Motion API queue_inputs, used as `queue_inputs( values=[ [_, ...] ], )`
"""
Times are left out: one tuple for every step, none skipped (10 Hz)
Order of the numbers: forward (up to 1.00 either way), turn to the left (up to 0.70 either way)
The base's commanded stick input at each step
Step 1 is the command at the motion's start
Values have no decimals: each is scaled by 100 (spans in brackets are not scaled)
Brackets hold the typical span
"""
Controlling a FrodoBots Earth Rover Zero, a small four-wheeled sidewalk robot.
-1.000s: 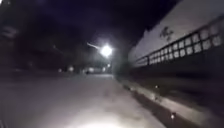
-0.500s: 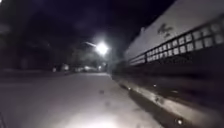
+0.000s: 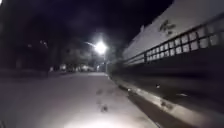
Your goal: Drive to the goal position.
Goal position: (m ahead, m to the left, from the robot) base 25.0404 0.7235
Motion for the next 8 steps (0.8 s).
queue_inputs(
  values=[
    [49,4],
    [49,4],
    [49,4],
    [49,4],
    [49,4],
    [49,4],
    [49,4],
    [49,4]
  ],
)
